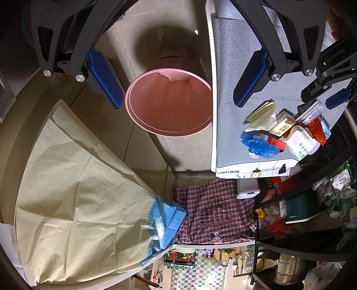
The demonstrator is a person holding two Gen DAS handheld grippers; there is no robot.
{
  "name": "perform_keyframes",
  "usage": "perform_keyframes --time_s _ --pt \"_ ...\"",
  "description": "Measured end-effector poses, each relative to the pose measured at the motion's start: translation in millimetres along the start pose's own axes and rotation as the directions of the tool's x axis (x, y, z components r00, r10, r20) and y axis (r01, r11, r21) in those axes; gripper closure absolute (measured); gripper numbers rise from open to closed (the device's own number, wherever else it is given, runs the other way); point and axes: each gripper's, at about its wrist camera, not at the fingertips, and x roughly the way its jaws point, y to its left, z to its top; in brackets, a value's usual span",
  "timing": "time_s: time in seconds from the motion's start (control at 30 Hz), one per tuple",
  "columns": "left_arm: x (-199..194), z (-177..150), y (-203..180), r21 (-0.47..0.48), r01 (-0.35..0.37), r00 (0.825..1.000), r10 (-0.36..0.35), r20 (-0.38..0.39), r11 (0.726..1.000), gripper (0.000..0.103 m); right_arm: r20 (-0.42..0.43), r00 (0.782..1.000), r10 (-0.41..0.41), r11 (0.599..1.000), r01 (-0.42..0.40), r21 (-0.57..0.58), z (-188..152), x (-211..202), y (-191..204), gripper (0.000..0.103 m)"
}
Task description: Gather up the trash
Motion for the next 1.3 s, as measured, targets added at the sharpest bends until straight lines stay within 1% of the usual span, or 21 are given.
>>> perform_keyframes --time_s 1.13,1.23,1.3 --pt "-0.5 -0.1 -1.6 0.006 0.0 1.0 0.0 -0.003 1.0 0.027 -0.005 1.0 0.008 1.0 -0.008 0.013 0.7 -0.4 1.8 0.006" --pt "0.5 -0.3 -0.6 0.008 -0.003 1.0 0.003 -0.003 1.0 0.028 -0.009 1.0 0.018 1.0 -0.017 0.023 2.4 0.4 4.3 0.008" --pt "0.2 -0.6 -0.3 0.009 -0.003 1.0 0.003 -0.004 1.0 0.03 -0.012 1.0 0.028 0.999 -0.027 0.031 3.3 1.6 5.2 0.01"
